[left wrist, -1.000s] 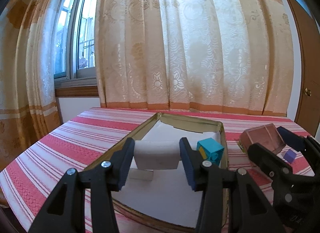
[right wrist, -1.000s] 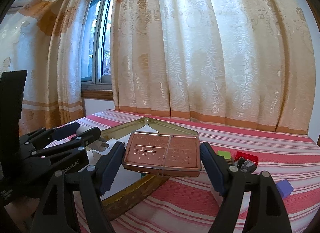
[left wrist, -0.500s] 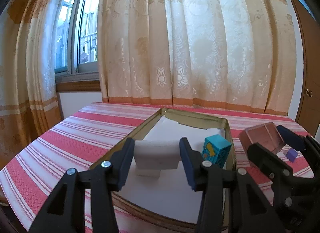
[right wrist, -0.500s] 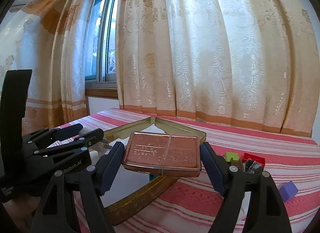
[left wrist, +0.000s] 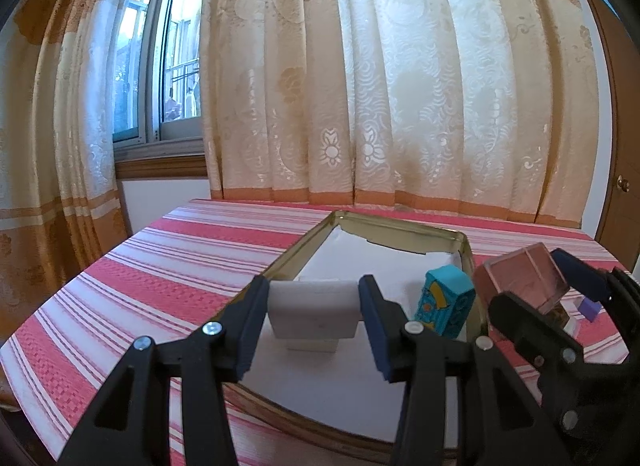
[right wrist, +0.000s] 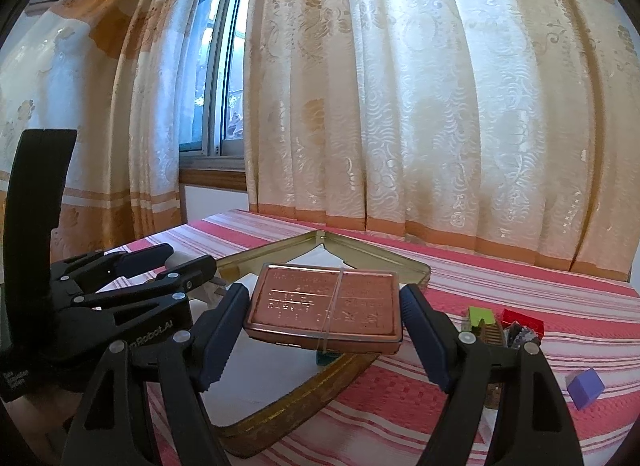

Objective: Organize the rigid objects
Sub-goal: 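Lower the white foam block with the left tool while the right tool lowers the copper tin into the tray, then open the left tool releasing the foam block while the right tool releases the copper tin, then move the left tool to the brown comb while the right tool approaches the purple cube, then grasp the brown comb with the left tool while the right tool grasps the purple foam cube, then lift and carry the brown comb and purple cube toward the gold tray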

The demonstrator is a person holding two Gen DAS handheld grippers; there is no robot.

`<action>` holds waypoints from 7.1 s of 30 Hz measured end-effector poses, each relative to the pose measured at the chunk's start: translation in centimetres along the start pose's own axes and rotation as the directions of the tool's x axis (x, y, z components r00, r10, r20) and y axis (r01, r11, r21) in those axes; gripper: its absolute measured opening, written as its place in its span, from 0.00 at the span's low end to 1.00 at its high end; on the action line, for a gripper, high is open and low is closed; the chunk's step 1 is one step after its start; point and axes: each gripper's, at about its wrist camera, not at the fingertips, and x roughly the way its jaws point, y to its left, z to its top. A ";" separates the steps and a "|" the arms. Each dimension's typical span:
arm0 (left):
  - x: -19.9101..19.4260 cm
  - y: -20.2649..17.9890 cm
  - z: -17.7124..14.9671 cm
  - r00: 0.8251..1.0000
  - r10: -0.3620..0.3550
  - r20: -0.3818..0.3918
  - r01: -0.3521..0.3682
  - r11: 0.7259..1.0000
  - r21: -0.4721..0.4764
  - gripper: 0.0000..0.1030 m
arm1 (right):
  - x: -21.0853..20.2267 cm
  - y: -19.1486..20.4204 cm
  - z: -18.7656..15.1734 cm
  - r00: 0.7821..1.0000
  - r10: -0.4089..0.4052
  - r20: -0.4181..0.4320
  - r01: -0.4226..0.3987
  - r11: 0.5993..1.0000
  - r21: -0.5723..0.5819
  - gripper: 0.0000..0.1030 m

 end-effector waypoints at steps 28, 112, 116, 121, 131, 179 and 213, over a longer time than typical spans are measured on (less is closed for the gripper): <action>5.5 1.2 1.1 0.985 0.053 -0.165 -0.039 0.995 0.088 0.59 | 8.0 -1.4 1.4 0.978 0.156 -0.139 -0.138 0.982 0.129 0.79; 7.0 -24.7 -1.0 0.902 -0.215 -0.374 0.314 0.921 0.230 0.27 | -6.9 -27.5 -6.1 0.901 -0.298 -0.317 0.406 0.836 0.370 0.94; 6.7 -24.6 -1.0 0.903 -0.229 -0.365 0.326 0.916 0.233 0.23 | -4.5 -27.4 -6.2 0.884 -0.261 -0.387 0.392 0.865 0.313 0.94; 5.5 -23.8 -0.7 0.909 -0.267 -0.319 0.343 0.916 0.210 0.23 | -2.2 -27.0 -6.8 0.858 -0.217 -0.467 0.371 0.888 0.270 0.76; 3.5 -21.9 -0.8 0.937 -0.252 -0.243 0.305 0.928 0.215 0.23 | 0.3 -26.4 -7.5 0.810 -0.189 -0.555 0.358 0.909 0.214 0.55; 0.2 -18.4 -0.1 0.974 -0.223 -0.033 0.226 0.964 0.140 0.23 | -8.0 -19.8 -3.3 0.904 -0.426 -0.019 0.422 0.887 0.190 0.41; -1.1 -12.6 0.0 0.988 -0.145 0.053 0.142 0.988 0.058 0.23 | -5.6 -13.2 -2.3 0.958 -0.288 0.006 0.284 0.949 0.138 0.41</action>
